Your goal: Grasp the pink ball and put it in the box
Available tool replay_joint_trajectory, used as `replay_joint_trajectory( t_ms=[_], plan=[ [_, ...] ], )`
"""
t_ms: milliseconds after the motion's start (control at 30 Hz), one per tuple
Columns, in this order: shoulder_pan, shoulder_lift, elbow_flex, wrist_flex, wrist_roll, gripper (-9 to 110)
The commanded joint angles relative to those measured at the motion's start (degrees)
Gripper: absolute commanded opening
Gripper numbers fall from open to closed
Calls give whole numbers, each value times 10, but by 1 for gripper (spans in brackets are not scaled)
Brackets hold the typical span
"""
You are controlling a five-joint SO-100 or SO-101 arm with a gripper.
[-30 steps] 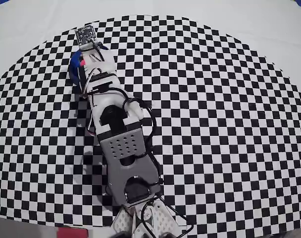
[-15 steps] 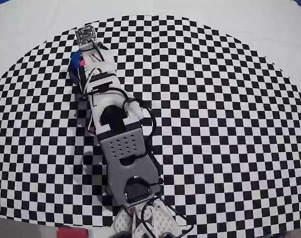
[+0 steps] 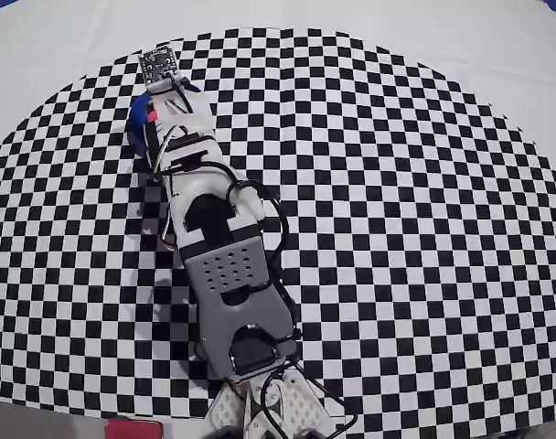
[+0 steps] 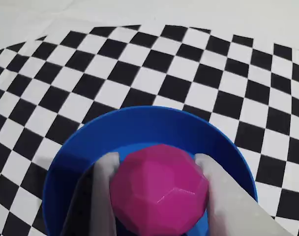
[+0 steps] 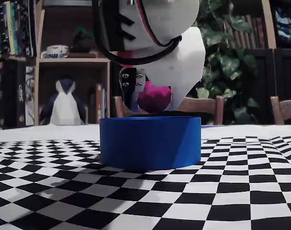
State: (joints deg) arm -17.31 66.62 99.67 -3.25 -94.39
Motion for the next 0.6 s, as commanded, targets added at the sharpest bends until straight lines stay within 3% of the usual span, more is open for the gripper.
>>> replay_joint_trajectory(
  t_ms=[0, 167, 567],
  plan=[
    [4, 2, -24, -2, -1, 17],
    [4, 3, -24, -9, 11, 27],
    [8, 23, -24, -23, 11, 28]
  ],
)
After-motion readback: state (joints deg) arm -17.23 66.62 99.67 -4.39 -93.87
